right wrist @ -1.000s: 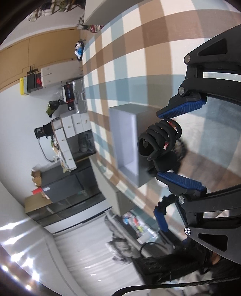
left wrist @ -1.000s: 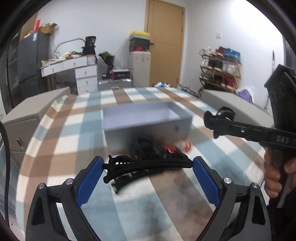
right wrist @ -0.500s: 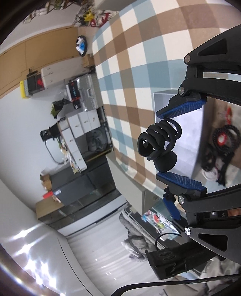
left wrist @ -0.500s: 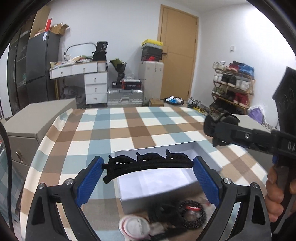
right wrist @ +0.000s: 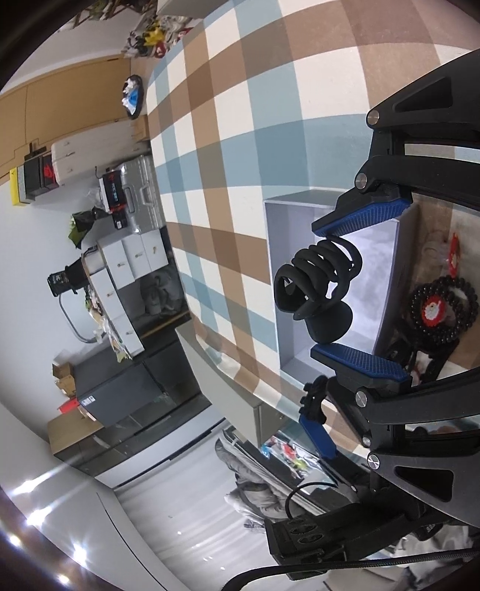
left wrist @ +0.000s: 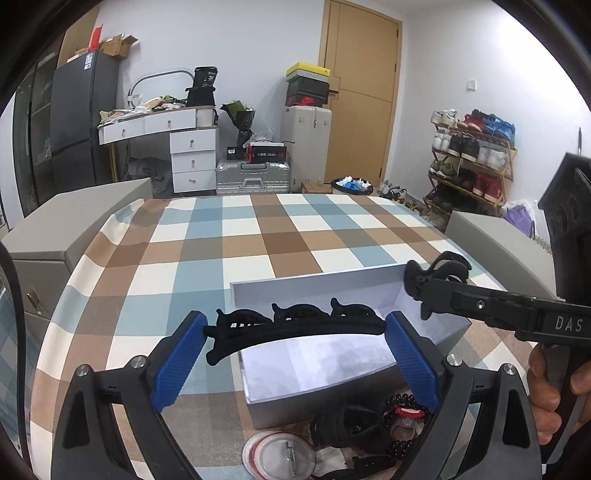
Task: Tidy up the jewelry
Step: 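Carry both held clips over the grey box with both tools, then open the right tool to drop its clip into the box while the left tool releases its clip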
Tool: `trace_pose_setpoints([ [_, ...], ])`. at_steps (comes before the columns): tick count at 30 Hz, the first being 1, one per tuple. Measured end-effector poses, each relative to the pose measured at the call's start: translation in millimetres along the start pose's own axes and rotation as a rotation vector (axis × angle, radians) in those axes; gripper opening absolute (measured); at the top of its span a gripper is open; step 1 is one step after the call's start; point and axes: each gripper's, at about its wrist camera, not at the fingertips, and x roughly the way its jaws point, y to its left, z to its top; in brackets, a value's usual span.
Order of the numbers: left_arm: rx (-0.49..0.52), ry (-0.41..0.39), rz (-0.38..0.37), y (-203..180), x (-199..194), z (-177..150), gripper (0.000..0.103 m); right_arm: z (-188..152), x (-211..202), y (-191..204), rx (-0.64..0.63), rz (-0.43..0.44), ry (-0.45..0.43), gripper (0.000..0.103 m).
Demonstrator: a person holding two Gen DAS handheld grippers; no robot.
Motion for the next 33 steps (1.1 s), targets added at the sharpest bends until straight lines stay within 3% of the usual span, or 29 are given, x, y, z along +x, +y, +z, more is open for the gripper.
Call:
trace_pose_setpoints([
  [23,0.036,0.046,0.027,-10.3,7.8,-1.7,0.094,-4.6,2.0,9.4,-0.036,-0.004,0.026,0.061],
  [27,0.022,0.066,0.026,-10.2,6.8,-1.3,0.095,-3.0,-8.2,13.3,-0.051,-0.002,-0.003,0.075],
  [30,0.012,0.078,0.033,-9.6,3.4,-1.6,0.102,-3.8,-18.1,15.7,-0.060,-0.013,-0.001,0.081],
  [33,0.008,0.099,-0.008,-6.8,-7.7,-3.9,0.102,-9.4,-28.3,17.8,-0.078,-0.017,0.021,0.091],
])
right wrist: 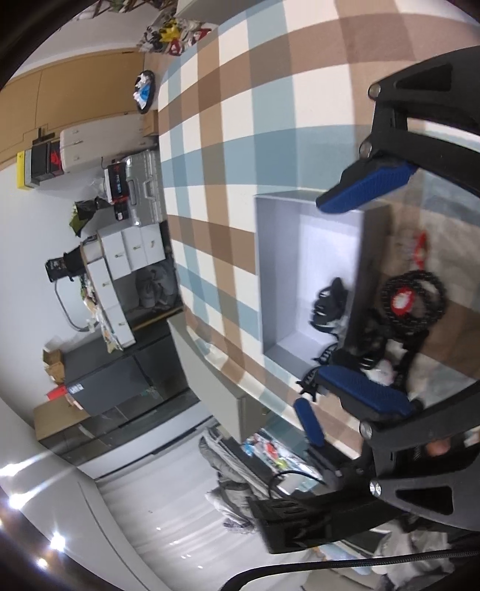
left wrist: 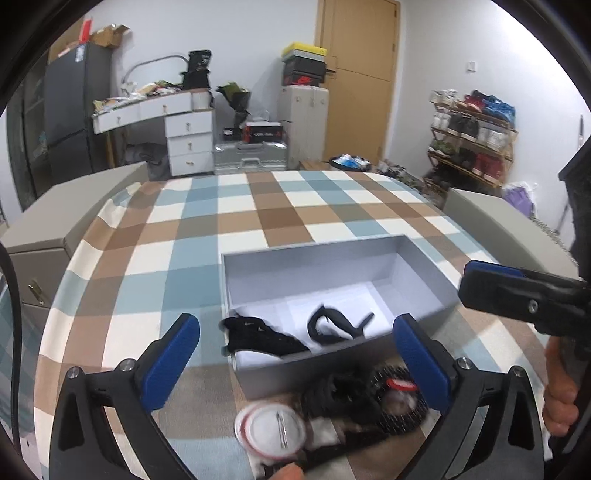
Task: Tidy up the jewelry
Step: 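Open the right tool to drop its clip into the box while the left tool releases its clip, then withdraw both tools from the box back over the table, then grasp the red figurine charm with the right tool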
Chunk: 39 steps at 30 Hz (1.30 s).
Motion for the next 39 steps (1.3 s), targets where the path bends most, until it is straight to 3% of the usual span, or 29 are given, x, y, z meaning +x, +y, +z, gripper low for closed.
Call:
trace_pose_setpoints([
  [3,-0.017,-0.010,0.011,6.7,-14.1,-10.1,0.102,-12.4,-14.9,0.4,-0.026,-0.017,-0.030,0.102],
  [10,-0.012,-0.036,0.062,7.9,-33.0,-32.2,0.102,-34.2,-18.6,-3.8,-0.037,-0.053,-0.002,0.102],
  [17,0.001,-0.038,0.083,9.3,-28.8,-47.6,0.102,-53.5,2.3,-11.2,-0.046,-0.097,0.096,0.101],
  [23,0.031,-0.005,0.100,9.9,-19.9,-54.5,0.102,-57.3,15.4,-10.2,-0.098,-0.182,0.146,0.088],
  [27,0.019,0.004,0.095,13.6,-19.7,-54.6,0.102,-58.6,23.0,-13.4,-0.116,-0.228,0.179,0.072],
  [37,0.034,0.011,0.097,9.9,-19.9,-58.2,0.102,-60.6,35.2,3.8,-0.241,-0.300,0.203,0.062],
  [39,0.041,0.010,0.099,8.7,-20.5,-58.7,0.102,-59.9,35.1,5.9,-0.256,-0.309,0.199,0.053],
])
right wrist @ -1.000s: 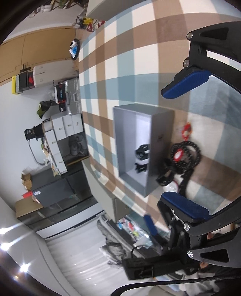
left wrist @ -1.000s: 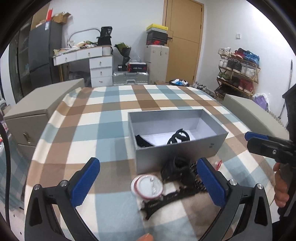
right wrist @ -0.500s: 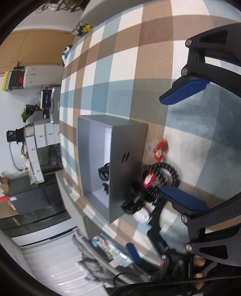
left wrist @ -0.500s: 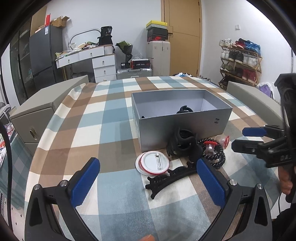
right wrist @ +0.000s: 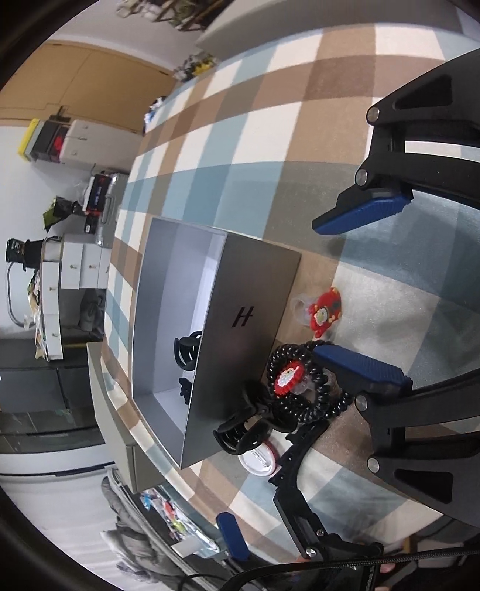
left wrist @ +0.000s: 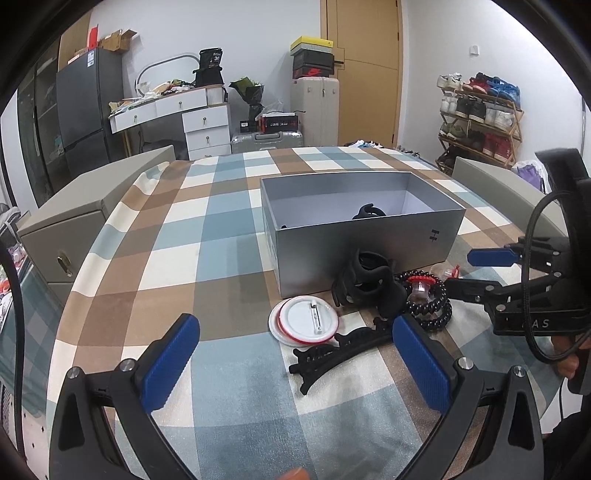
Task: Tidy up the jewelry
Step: 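Grasp the red figurine charm with the right tool, then grasp another long black hair clip with the left tool while the right tool holds the figurine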
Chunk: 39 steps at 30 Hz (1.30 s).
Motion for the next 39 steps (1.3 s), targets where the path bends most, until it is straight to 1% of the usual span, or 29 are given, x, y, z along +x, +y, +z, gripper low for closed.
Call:
trace_pose_setpoints([
  [1,0.002,0.000,0.000,-0.1,-0.1,-0.1,0.102,0.2,-0.8,0.5,-0.004,-0.005,-0.003,0.048],
  [3,0.000,0.001,0.000,0.6,-0.1,0.0,0.102,1.3,-0.3,1.1,-0.007,-0.010,-0.006,0.043],
  [5,-0.001,0.001,-0.001,0.3,0.1,-0.2,0.102,1.4,1.7,0.8,-0.001,-0.004,0.000,0.036],
  [7,-0.006,0.003,-0.004,0.7,0.3,-0.3,0.102,0.6,2.8,1.4,-0.002,0.009,0.002,0.024],
  [9,-0.009,0.005,-0.006,1.7,0.9,0.6,0.102,-0.2,3.1,2.8,-0.007,0.006,0.000,0.017],
  [16,-0.009,0.009,-0.008,2.5,1.5,1.7,0.102,-3.6,-8.7,5.8,-0.026,0.018,-0.052,0.017],
  [18,-0.008,0.010,-0.008,2.2,1.9,1.8,0.102,-6.6,-15.7,4.6,-0.017,0.030,-0.078,0.017],
  [20,-0.011,0.010,0.002,2.1,2.0,1.9,0.102,-11.3,-26.1,1.8,0.009,0.040,-0.126,0.017],
  [23,-0.017,0.017,0.013,1.0,0.1,3.1,0.102,-14.7,-39.3,-0.5,0.046,0.095,-0.181,0.017],
  [26,-0.038,0.050,-0.014,-0.6,-1.1,3.1,0.102,-16.6,-48.5,-1.9,0.077,0.137,-0.220,0.017],
  [29,-0.048,0.088,-0.065,-4.0,3.3,0.0,0.102,-17.2,-53.3,-2.0,0.084,0.149,-0.234,0.017],
  [35,-0.083,0.153,-0.084,-11.0,16.3,0.4,0.102,-27.1,-57.8,-8.6,0.122,0.168,-0.240,0.017],
  [39,-0.078,0.172,-0.067,-20.1,22.3,3.3,0.102,-26.2,-57.3,-10.0,0.131,0.177,-0.240,0.017],
])
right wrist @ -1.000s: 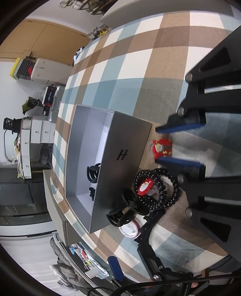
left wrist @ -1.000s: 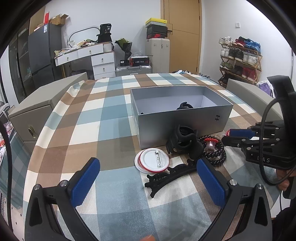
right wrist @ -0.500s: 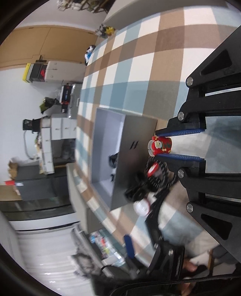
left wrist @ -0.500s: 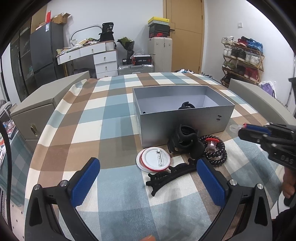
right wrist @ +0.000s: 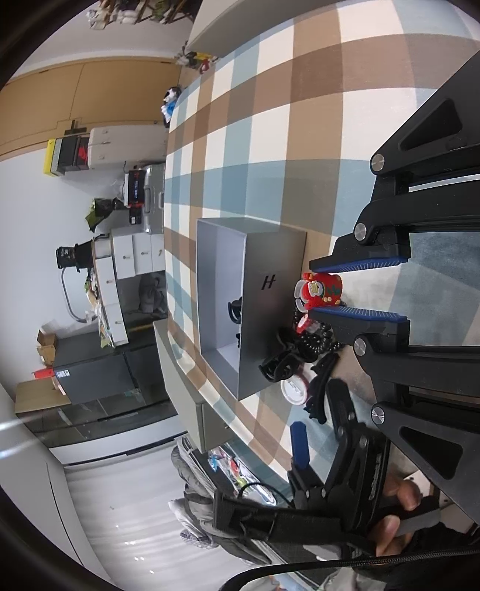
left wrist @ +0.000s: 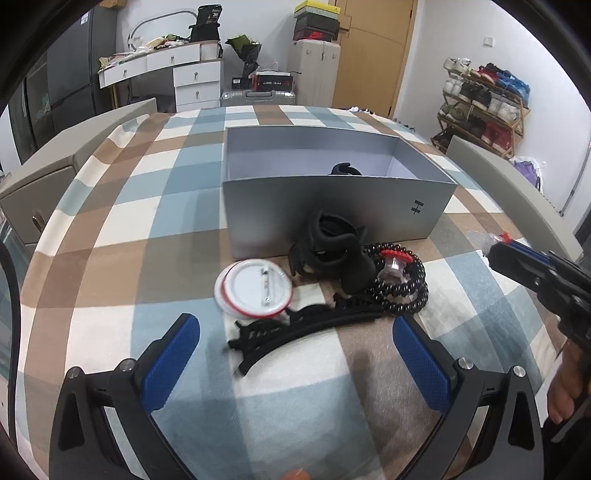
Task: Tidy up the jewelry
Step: 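Grasp another long black hair clip with the left tool while the right tool holds the figurine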
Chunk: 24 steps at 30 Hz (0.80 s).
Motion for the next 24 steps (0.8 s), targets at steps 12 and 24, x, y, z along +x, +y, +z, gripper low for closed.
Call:
trace_pose_setpoints([
  [12,0.024,0.099,0.094,-13.4,16.4,2.4,0.102,-0.6,-0.6,-0.1,-0.007,0.012,0.000,0.017],
  [24,-0.022,0.082,0.137,18.0,-4.3,-16.6,0.102,-0.8,0.1,-1.4,-0.006,0.008,0.005,0.017],
])
